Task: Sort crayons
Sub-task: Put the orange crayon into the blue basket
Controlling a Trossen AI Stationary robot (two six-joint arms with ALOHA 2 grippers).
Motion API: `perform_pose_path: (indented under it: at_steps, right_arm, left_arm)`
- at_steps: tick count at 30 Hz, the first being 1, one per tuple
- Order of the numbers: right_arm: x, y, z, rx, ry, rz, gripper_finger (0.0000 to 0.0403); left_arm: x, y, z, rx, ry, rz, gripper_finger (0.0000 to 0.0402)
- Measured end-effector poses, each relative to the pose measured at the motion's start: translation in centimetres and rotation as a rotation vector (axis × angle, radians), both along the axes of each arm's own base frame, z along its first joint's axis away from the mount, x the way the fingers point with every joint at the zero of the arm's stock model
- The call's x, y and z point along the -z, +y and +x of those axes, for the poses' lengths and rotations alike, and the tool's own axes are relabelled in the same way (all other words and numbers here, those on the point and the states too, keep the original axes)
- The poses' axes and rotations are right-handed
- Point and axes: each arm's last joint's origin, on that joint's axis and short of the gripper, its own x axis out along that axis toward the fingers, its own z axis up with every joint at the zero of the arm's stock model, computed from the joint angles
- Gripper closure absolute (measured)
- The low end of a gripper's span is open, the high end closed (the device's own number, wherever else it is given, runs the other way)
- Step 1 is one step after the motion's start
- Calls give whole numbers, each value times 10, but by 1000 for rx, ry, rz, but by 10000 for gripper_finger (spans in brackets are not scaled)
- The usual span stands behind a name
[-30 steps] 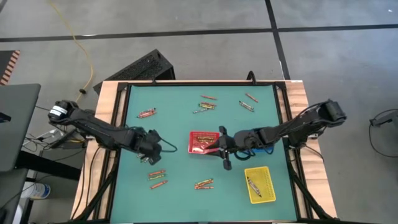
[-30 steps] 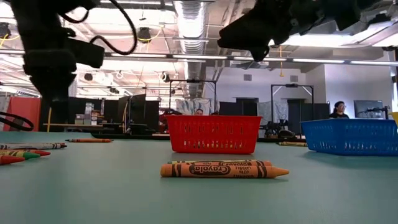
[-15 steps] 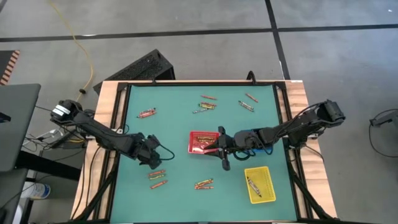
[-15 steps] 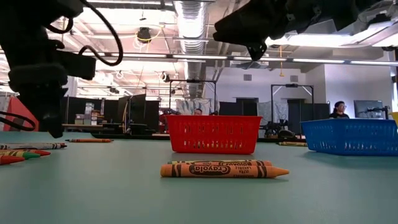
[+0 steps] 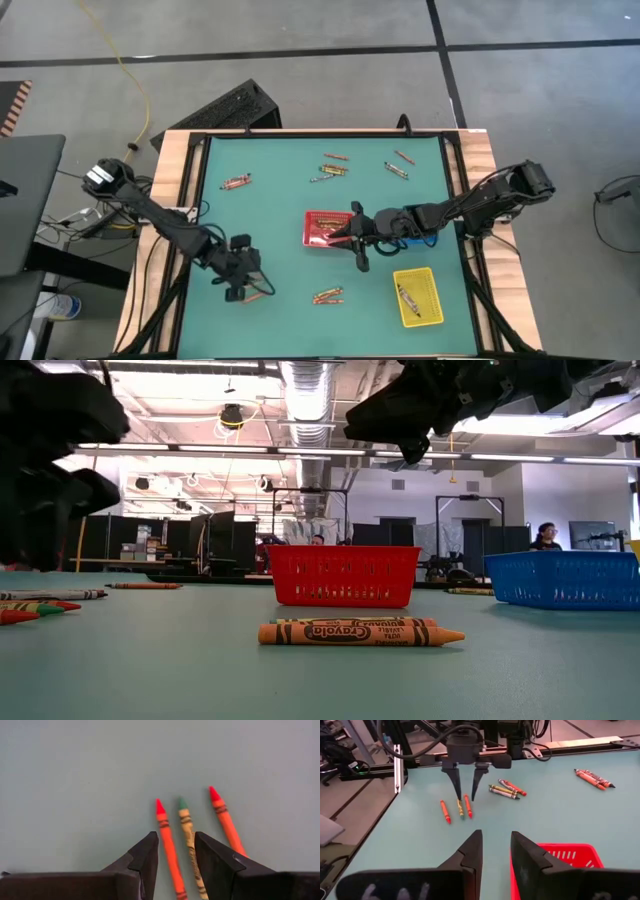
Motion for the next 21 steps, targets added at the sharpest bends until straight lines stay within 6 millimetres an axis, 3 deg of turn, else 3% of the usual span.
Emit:
perform_pose_path:
  at_steps: [10,21]
  right_arm:
    - [1,1,0,-21,8,1,306]
    - [2,2,-1,-33,19,-3,306]
  left_arm:
    - [9,0,-8,-26,48,-23,285]
    - [31,2,-23,-20,57,-30,285]
